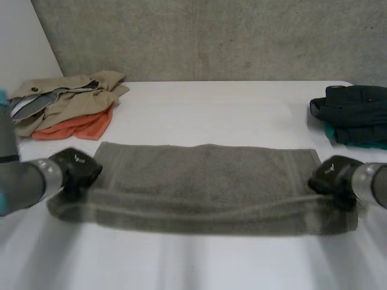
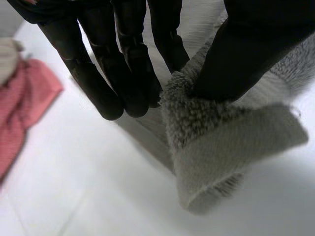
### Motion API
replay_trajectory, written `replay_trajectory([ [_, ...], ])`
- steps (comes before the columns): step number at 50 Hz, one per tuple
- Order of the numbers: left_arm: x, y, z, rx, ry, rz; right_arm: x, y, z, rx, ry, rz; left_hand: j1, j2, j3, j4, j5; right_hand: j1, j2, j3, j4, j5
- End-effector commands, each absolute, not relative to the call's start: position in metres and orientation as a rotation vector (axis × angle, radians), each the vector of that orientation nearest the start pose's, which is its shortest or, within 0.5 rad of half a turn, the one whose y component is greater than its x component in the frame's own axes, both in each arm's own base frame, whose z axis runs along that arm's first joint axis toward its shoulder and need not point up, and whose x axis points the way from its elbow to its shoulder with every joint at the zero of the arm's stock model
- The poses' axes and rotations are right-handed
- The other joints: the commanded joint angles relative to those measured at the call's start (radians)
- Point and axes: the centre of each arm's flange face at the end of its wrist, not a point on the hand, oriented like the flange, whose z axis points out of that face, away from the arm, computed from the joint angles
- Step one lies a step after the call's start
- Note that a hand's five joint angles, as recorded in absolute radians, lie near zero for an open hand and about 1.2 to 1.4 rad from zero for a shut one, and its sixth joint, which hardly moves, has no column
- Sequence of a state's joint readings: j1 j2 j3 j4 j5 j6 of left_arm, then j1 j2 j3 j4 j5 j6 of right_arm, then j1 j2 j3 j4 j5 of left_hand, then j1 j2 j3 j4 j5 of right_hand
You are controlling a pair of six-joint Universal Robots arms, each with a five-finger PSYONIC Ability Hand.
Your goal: Fold the laundry.
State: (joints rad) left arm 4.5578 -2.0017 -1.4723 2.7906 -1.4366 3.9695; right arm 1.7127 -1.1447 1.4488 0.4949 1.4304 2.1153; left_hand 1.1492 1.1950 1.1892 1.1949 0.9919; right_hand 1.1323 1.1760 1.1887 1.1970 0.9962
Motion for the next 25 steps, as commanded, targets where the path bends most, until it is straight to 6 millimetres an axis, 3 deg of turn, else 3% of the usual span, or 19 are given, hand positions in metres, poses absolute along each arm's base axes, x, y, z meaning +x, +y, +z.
replay_trajectory([
  [1,-0.226,-0.356,0.185,1.204,2.247,-1.510,0.200,-0.339,0.161,-1.600,2.660,-1.590,0.247,0.201,0.207,0.201,0.230,0.264,0.220,0.208,0.199,0.226],
  [4,-0.245,-0.374,0.185,1.202,2.197,-1.586,0.203,-0.353,0.153,-1.543,2.690,-1.678,0.247,0.201,0.207,0.201,0.230,0.264,0.220,0.208,0.199,0.226],
  [9,-0.258,-0.396,0.177,1.158,2.147,-1.615,0.211,-0.367,0.149,-1.514,2.655,-1.800,0.247,0.201,0.207,0.201,0.230,0.264,0.220,0.208,0.199,0.226],
  [11,-0.262,-0.398,0.176,1.152,2.145,-1.608,0.214,-0.370,0.147,-1.512,2.635,-1.840,-0.059,-0.105,-0.099,-0.104,-0.076,0.197,0.153,0.140,0.132,0.158],
  [12,-0.264,-0.398,0.174,1.150,2.148,-1.590,0.218,-0.373,0.143,-1.513,2.614,-1.875,-0.761,-0.807,-0.801,-0.807,-0.779,-0.737,-0.781,-0.793,-0.802,-0.775],
  [13,-0.265,-0.398,0.173,1.149,2.148,-1.583,0.221,-0.374,0.141,-1.516,2.607,-1.888,-0.975,-1.020,-1.015,-1.020,-0.992,-0.958,-1.001,-1.014,-1.022,-0.996],
  [16,-0.269,-0.398,0.179,1.171,2.126,-1.599,0.229,-0.376,0.137,-1.518,2.582,-1.939,-0.975,-1.020,-1.015,-1.020,-0.992,-0.958,-1.001,-1.014,-1.022,-0.996],
  [21,-0.265,-0.392,0.195,1.172,2.124,-1.621,0.230,-0.373,0.148,-1.475,2.590,-1.970,-0.975,-1.020,-1.015,-1.020,-0.992,-0.958,-1.001,-1.014,-1.022,-0.996],
  [25,-0.260,-0.382,0.192,1.225,2.158,-1.602,0.229,-0.368,0.158,-1.383,2.588,-1.952,-0.975,-1.020,-1.015,-1.020,-0.992,-0.958,-1.001,-1.014,-1.022,-0.996],
])
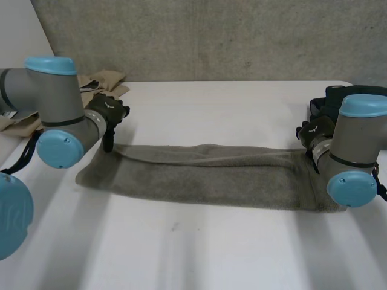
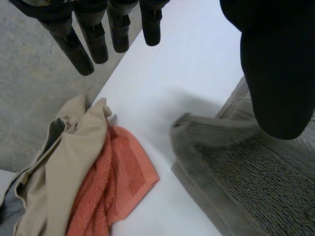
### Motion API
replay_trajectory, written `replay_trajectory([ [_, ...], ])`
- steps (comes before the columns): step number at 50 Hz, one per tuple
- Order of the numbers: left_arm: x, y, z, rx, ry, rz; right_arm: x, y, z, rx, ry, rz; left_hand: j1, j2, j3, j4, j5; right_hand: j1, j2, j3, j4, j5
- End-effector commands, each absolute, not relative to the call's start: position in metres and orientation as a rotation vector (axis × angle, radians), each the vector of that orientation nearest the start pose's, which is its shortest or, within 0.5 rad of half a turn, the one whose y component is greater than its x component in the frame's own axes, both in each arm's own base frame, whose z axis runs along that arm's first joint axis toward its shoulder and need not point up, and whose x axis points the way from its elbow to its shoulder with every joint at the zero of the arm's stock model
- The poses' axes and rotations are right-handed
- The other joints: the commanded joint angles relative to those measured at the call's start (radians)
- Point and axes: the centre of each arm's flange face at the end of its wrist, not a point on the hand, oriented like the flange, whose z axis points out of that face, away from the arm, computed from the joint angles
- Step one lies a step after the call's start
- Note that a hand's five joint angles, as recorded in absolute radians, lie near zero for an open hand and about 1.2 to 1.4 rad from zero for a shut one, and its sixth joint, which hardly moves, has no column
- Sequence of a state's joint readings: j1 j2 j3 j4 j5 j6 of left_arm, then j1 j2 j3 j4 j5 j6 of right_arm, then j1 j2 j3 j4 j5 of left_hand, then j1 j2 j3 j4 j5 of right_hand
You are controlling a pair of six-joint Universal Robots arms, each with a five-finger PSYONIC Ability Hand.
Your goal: Fold the laundry.
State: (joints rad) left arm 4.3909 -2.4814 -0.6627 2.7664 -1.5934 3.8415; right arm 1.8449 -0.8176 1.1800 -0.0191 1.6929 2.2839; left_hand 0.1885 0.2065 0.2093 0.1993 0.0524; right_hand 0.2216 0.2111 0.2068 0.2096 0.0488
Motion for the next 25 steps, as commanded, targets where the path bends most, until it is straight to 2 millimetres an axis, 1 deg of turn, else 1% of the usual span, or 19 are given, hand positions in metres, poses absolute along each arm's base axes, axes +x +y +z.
replay_trajectory([
  [1,-0.259,-0.381,0.190,1.243,2.161,-1.602,0.229,-0.367,0.158,-1.358,2.583,-1.942,-0.014,-0.032,-0.035,-0.025,-0.052,-0.047,-0.037,-0.032,-0.035,-0.049],
  [2,-0.259,-0.380,0.184,1.282,2.158,-1.595,0.230,-0.366,0.160,-1.317,2.564,-1.925,-0.014,-0.032,-0.035,-0.025,-0.052,-0.047,-0.037,-0.032,-0.035,-0.049],
  [5,-0.260,-0.379,0.174,1.349,2.143,-1.571,0.234,-0.364,0.160,-1.268,2.526,-1.891,-0.014,-0.032,-0.035,-0.025,-0.052,-0.047,-0.037,-0.032,-0.035,-0.049],
  [6,-0.260,-0.380,0.166,1.388,2.125,-1.550,0.236,-0.365,0.157,-1.239,2.499,-1.872,-0.014,-0.032,-0.035,-0.025,-0.052,-0.047,-0.037,-0.032,-0.035,-0.049],
  [8,-0.261,-0.384,0.157,1.411,2.102,-1.538,0.239,-0.367,0.152,-1.213,2.472,-1.854,-0.014,-0.032,-0.035,-0.025,-0.052,-0.047,-0.037,-0.032,-0.035,-0.049],
  [9,-0.262,-0.387,0.154,1.420,2.084,-1.538,0.240,-0.369,0.150,-1.199,2.460,-1.850,-0.014,-0.032,-0.035,-0.025,-0.052,-0.047,-0.037,-0.032,-0.035,-0.049],
  [10,-0.263,-0.393,0.146,1.435,2.053,-1.533,0.243,-0.374,0.143,-1.168,2.452,-1.833,-0.014,-0.032,-0.035,-0.025,-0.052,-0.047,-0.037,-0.032,-0.035,-0.049],
  [13,-0.266,-0.402,0.138,1.436,2.004,-1.541,0.246,-0.381,0.134,-1.125,2.457,-1.815,-0.014,-0.032,-0.035,-0.025,-0.052,-0.047,-0.037,-0.032,-0.035,-0.049],
  [14,-0.268,-0.409,0.135,1.416,1.980,-1.557,0.249,-0.385,0.128,-1.099,2.461,-1.814,-0.014,-0.032,-0.035,-0.025,-0.052,-0.047,-0.037,-0.032,-0.035,-0.049],
  [17,-0.272,-0.422,0.138,1.359,1.931,-1.606,0.251,-0.393,0.124,-1.062,2.467,-1.840,-0.014,-0.032,-0.035,-0.025,-0.052,-0.047,-0.037,-0.032,-0.035,-0.049],
  [18,-0.274,-0.431,0.142,1.309,1.897,-1.652,0.252,-0.401,0.124,-1.027,2.459,-1.890,-0.014,-0.032,-0.035,-0.025,-0.052,-0.047,-0.037,-0.032,-0.035,-0.049],
  [20,-0.277,-0.438,0.146,1.270,1.863,-1.701,0.253,-0.411,0.123,-0.983,2.441,-1.963,-0.014,-0.032,-0.035,-0.025,-0.052,-0.047,-0.037,-0.032,-0.035,-0.049],
  [21,-0.281,-0.445,0.150,1.231,1.824,-1.760,0.253,-0.415,0.123,-0.957,2.430,-2.003,-0.014,-0.032,-0.035,-0.025,-0.052,-0.047,-0.037,-0.032,-0.035,-0.049],
  [22,-0.283,-0.448,0.153,1.215,1.801,-1.792,0.254,-0.425,0.126,-0.898,2.397,-2.098,-0.014,-0.032,-0.035,-0.025,-0.052,-0.047,-0.037,-0.032,-0.035,-0.049],
  [25,-0.288,-0.459,0.160,1.157,1.743,-1.904,0.254,-0.438,0.126,-0.819,2.357,-2.205,-0.014,-0.032,-0.035,-0.025,-0.052,-0.047,-0.037,-0.032,-0.035,-0.049],
])
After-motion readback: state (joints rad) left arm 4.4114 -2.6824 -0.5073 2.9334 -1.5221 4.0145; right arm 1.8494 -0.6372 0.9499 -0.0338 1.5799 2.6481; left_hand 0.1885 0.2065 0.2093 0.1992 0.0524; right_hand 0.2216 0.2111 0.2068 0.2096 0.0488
